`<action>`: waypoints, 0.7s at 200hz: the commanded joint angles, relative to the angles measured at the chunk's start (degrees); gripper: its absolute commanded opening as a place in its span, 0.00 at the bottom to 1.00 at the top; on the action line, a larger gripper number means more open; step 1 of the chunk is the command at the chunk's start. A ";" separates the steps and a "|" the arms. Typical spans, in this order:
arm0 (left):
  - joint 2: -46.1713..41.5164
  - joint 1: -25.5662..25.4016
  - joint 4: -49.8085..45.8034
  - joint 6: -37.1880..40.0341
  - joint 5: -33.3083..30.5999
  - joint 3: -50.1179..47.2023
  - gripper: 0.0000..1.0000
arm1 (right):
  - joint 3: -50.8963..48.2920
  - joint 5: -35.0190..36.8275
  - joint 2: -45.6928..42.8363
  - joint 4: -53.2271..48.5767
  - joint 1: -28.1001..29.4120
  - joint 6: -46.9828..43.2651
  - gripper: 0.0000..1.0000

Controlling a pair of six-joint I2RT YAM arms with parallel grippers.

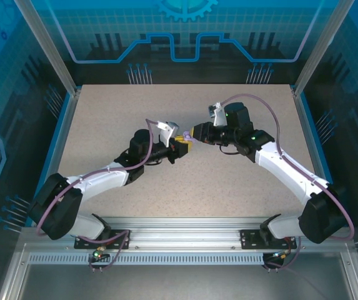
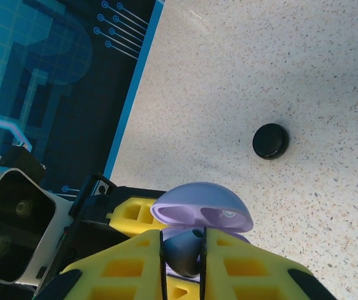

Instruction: Insert wireless bluetooth earbuds into charging case

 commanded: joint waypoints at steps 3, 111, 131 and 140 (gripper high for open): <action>-2.26 -0.26 0.36 1.90 -0.21 0.97 0.04 | 1.77 -1.25 -1.04 -0.38 0.78 0.66 0.19; -3.95 -0.31 -1.32 4.37 1.59 1.19 0.02 | 2.12 -2.38 0.65 -0.54 0.95 1.11 0.18; -4.14 -0.49 -2.12 5.14 1.65 1.50 0.02 | 2.43 -3.04 1.13 -0.55 1.11 1.17 0.19; -4.15 -0.56 -2.79 5.60 1.65 1.77 0.01 | 2.71 -3.43 1.28 -0.62 1.21 1.12 0.18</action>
